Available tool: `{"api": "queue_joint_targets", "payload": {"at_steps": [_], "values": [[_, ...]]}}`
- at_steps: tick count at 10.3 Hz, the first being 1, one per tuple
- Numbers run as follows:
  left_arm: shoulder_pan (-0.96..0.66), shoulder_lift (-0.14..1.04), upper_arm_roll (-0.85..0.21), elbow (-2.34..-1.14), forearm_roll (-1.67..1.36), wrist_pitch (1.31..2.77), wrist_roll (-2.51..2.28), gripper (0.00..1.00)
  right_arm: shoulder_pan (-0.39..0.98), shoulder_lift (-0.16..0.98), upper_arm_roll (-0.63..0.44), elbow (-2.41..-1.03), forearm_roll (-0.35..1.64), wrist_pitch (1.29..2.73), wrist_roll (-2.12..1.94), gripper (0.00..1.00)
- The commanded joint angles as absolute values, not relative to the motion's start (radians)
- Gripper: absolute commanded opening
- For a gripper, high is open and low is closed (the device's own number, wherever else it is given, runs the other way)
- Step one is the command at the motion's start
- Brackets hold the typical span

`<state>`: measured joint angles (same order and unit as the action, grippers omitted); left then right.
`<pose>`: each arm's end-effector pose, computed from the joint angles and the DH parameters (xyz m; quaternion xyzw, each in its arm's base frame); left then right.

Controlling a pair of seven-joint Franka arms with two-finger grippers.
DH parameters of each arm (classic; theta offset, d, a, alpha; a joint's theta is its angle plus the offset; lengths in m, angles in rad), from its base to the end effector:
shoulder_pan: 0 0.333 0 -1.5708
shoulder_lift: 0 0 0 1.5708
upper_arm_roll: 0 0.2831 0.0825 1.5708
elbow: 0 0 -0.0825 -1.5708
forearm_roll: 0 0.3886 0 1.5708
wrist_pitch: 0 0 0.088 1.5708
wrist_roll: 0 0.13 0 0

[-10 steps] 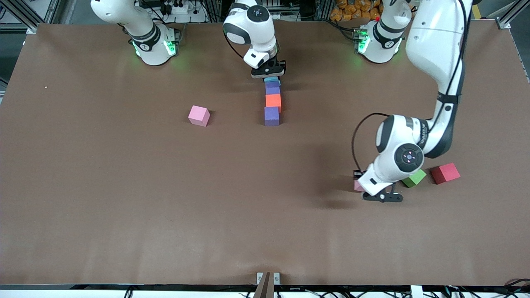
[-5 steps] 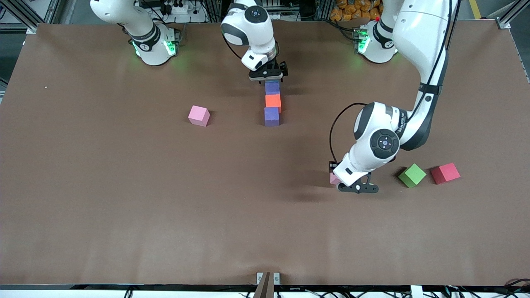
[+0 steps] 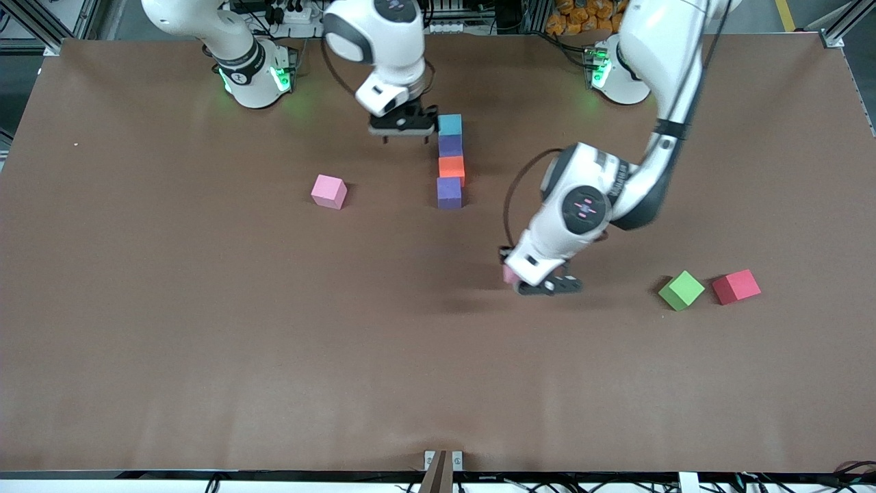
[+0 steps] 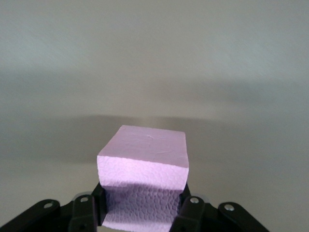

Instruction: Arrange blocks into number 1

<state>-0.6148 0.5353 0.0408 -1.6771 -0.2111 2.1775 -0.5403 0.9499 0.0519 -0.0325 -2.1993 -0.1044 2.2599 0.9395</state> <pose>0.5470 -0.3699 0.2360 0.9961 0.0421 -0.0539 0.0549 0.3321 0.4262 0.3021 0.9989 0.0220 0.0356 0.0212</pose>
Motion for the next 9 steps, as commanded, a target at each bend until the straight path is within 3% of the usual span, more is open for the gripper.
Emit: {"api": "queue_joint_targets", "payload": {"at_steps": [1,6,9], "values": [[-0.746,0.586,0.116,-1.623,-0.296,2.169,-0.673,0.00,0.736,0.026,-0.012,-2.102,-0.124,2.159,0.646,1.00],[-0.899,0.667,0.166,-1.575,-0.379,2.168,-0.744,0.00,0.439,0.028,-0.021,-1.997,-0.117,2.117,0.338,1.00],[-0.931,0.683,0.166,-1.583,-0.373,2.168,-0.745,0.00,0.329,0.095,-0.018,-1.835,-0.120,2.061,0.327,1.00]]}}
